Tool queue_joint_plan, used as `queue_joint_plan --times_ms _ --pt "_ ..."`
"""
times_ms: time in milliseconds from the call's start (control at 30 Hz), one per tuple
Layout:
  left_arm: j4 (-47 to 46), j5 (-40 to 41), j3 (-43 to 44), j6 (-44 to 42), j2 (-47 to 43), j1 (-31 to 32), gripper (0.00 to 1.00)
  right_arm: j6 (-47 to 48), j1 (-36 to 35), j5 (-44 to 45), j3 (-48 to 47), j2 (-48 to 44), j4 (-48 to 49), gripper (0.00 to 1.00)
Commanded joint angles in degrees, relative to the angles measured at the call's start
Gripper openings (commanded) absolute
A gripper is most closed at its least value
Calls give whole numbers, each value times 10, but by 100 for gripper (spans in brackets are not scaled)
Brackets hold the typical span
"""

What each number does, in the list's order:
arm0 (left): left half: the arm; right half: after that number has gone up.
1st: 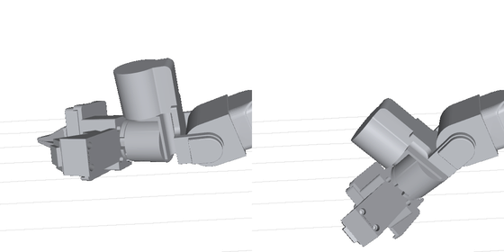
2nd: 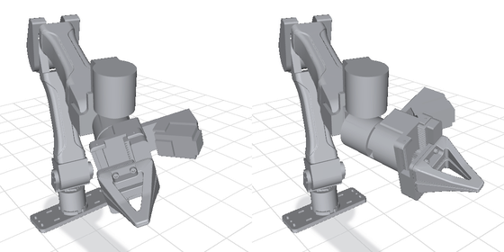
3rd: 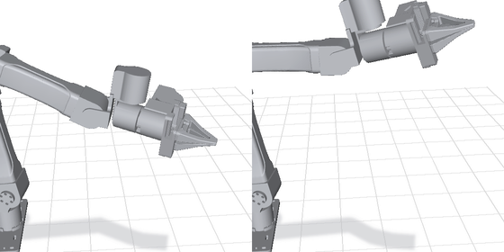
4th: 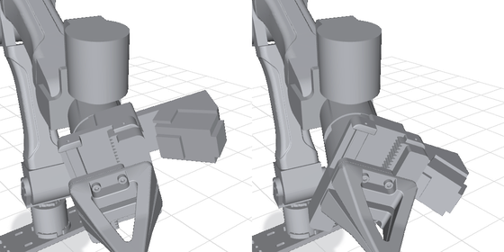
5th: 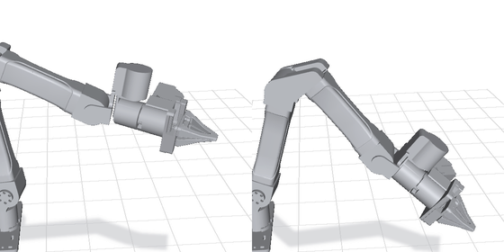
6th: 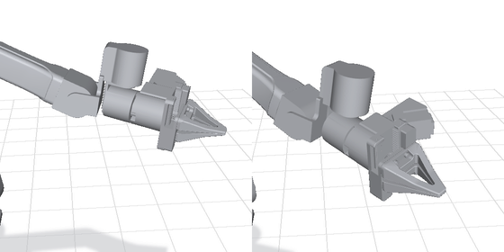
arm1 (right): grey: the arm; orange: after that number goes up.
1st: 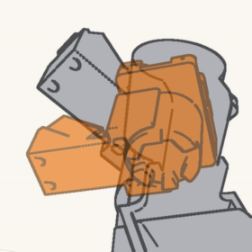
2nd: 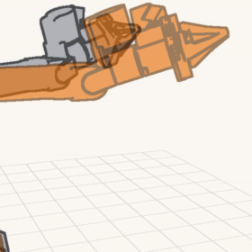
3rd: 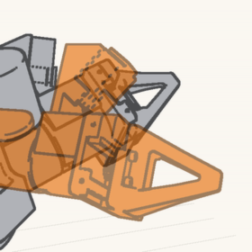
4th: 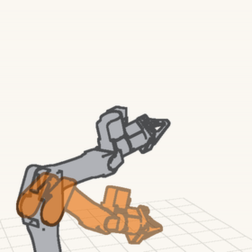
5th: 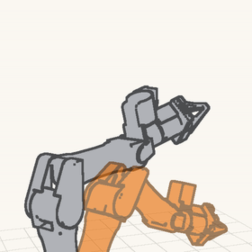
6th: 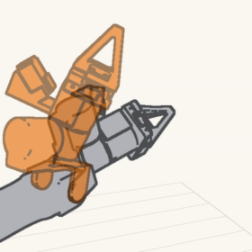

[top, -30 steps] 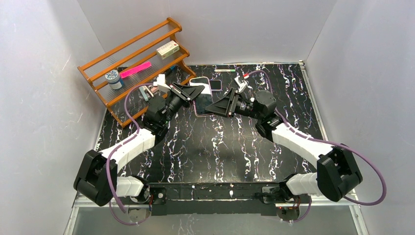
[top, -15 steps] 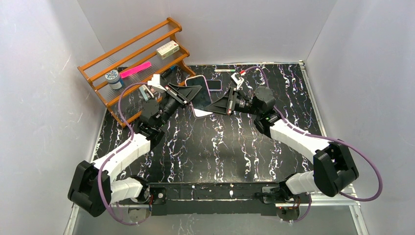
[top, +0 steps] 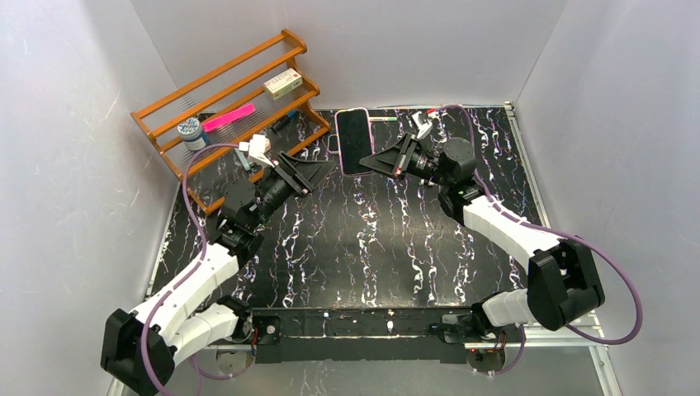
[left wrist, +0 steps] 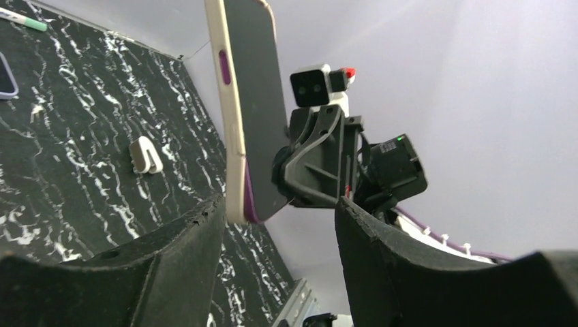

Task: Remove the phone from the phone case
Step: Remove the phone case from the phone.

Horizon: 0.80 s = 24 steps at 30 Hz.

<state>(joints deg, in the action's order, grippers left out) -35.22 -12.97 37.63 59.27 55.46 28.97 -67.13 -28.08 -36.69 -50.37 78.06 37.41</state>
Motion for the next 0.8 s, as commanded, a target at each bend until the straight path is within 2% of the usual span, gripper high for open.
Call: queue_joint_plan --times_ms 0,267,767 --pt "45 -5 -18 -54 -17 -2 58 -4 3 10 -40 -21 58 1" --pt "49 -23 -21 -61 21 -2 58 -19 3 6 -48 -16 74 1" --pt "-15 -56 -3 -41 70 6 60 -25 3 4 -47 -13 82 1"
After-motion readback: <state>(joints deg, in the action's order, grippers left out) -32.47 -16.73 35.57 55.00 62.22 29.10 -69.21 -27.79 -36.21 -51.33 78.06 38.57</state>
